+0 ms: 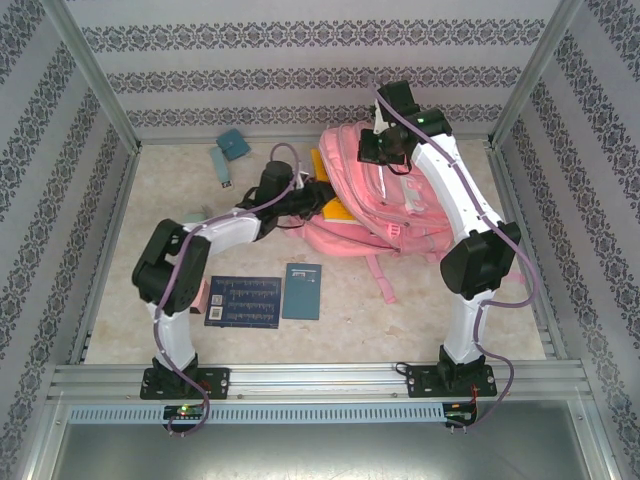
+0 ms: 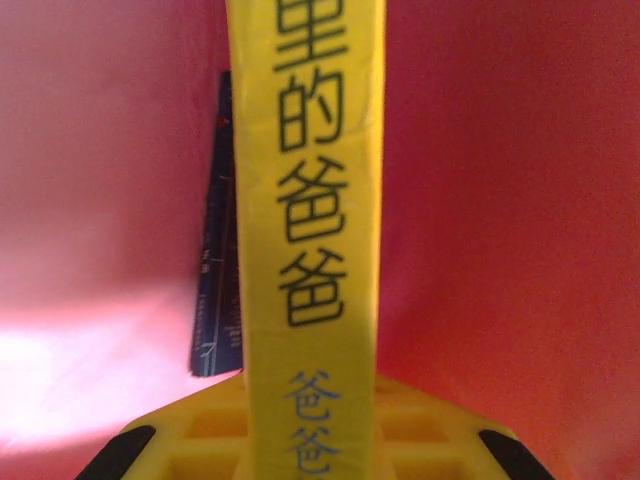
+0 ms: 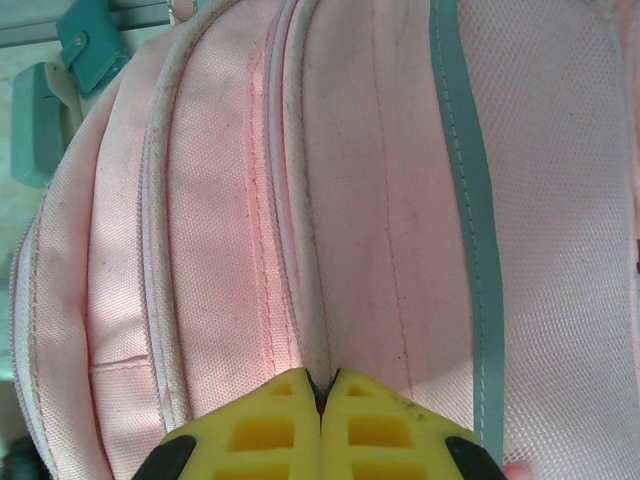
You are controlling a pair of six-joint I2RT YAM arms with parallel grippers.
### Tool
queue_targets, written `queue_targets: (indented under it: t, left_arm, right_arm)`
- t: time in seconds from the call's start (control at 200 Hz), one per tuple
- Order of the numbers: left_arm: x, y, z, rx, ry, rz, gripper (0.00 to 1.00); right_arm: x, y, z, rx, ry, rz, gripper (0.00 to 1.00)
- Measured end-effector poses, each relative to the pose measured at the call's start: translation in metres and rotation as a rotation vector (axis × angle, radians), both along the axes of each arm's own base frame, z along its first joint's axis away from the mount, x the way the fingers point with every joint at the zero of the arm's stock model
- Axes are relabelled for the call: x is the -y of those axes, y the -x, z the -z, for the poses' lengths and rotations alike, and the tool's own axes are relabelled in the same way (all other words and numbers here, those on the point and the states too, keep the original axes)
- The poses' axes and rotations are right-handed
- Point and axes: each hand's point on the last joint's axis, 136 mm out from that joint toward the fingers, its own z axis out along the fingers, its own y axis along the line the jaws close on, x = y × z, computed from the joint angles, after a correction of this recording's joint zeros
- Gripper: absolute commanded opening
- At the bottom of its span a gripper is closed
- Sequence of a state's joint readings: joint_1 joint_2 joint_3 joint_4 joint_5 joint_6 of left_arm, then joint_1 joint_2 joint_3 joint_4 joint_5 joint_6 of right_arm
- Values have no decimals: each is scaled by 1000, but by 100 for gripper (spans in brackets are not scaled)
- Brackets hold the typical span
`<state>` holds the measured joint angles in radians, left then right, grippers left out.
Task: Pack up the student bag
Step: Place the book in the student bag.
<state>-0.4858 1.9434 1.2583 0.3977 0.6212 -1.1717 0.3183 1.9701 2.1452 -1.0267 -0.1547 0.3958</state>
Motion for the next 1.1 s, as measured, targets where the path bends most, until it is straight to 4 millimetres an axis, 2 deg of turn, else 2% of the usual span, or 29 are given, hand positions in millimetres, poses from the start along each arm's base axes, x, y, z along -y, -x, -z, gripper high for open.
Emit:
queue_targets:
  t: [0.16,0.29,0.355,0.5,0.55,0.605,0.635,0.709,0.794,0.879,1.099]
  left_arm:
    - [41,-3,32,-33,-15,34,0]
    - [66,-5,56,-54,-49,39,0]
    - [78,-8,62,-52,-55,45,0]
    - [109,-16,59,-17,-48,69,2]
    - [116,-18,58,-8,-62,77,7]
    - [123,-18,57,0,-85,84,18]
    - [126,-18,57,3,-99,87,28]
    - [127,-16,59,8,-132,92,48]
    - [121,-16,69,12,-197,87,57]
    - [112,-15,76,18,-271,78,59]
    - [84,-11,68,60,-452,55,59]
  right_arm:
    - [-1,-3,-4,-10,-67,22,0]
    - [-2,-5,-11,-9,-112,39,0]
    - [-2,-6,-16,-4,-127,45,0]
    - [-3,-7,-21,-1,-150,59,0]
    - [-2,-7,-22,-4,-156,67,0]
    - [0,-8,-22,-6,-159,75,0]
    - [1,-9,-22,-6,-161,79,0]
    - [2,-9,-22,-7,-163,81,0]
    - [3,-9,-22,-7,-163,83,0]
    - [5,-10,-22,-9,-168,83,0]
    - [9,-9,-24,-3,-189,82,0]
